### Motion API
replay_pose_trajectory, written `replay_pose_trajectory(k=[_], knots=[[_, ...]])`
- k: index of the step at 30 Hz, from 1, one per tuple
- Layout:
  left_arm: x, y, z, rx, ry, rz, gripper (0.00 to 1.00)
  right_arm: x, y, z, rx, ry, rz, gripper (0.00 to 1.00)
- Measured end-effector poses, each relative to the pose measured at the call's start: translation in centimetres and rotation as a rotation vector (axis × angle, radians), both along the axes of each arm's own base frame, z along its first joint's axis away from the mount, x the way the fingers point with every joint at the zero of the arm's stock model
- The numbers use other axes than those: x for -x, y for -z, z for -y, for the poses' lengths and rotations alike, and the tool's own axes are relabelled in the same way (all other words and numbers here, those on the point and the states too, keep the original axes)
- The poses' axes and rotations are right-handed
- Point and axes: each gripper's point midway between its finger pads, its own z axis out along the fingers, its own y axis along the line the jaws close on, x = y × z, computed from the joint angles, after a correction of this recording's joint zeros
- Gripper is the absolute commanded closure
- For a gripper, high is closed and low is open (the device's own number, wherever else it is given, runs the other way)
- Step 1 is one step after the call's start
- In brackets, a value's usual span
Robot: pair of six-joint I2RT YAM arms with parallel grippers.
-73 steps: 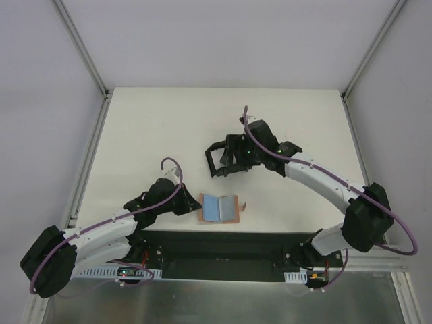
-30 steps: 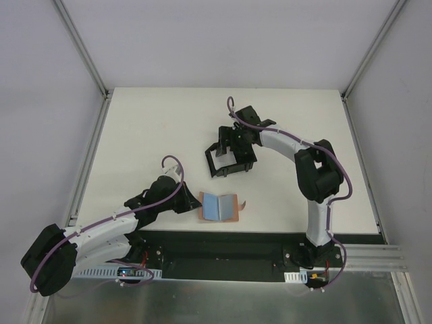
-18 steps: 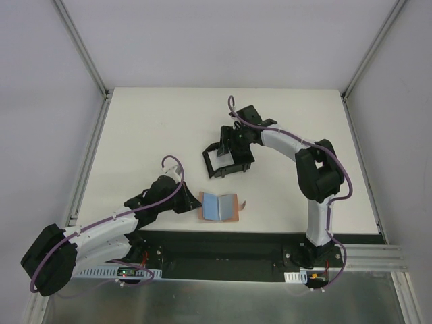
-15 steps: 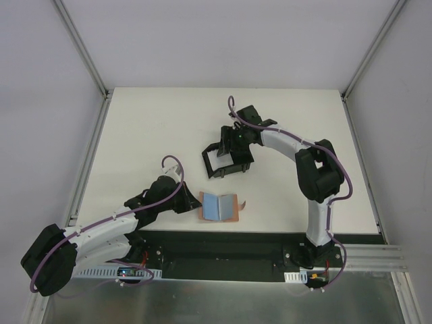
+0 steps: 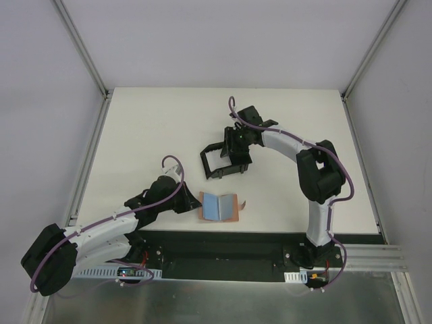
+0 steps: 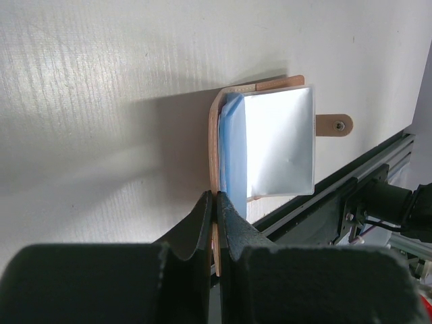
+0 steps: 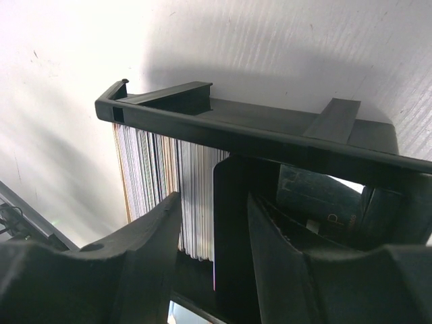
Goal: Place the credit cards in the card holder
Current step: Pick up the credit card from the storage box.
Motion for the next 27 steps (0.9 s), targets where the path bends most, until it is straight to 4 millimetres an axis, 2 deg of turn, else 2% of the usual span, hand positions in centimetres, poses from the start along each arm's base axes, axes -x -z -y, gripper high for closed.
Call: replay_pose_trajectory(k=[7, 17, 27], knots=[[0.0, 0.2, 0.0, -0.007, 0.001, -0.007, 1.00, 0.0, 0.1, 0.1, -0.001, 0.005, -0.005, 0.72], [0.0, 0.1, 0.0, -0.006, 0.001, -0.006, 1.00, -0.2, -0.3, 0.4, -0.002, 0.013, 0.000, 0.80], [0.0, 0.1, 0.0, -0.006, 0.001, -0.006, 1.00, -0.3, -0.4, 1.2, 0.022, 0.023, 0.006, 1.00]])
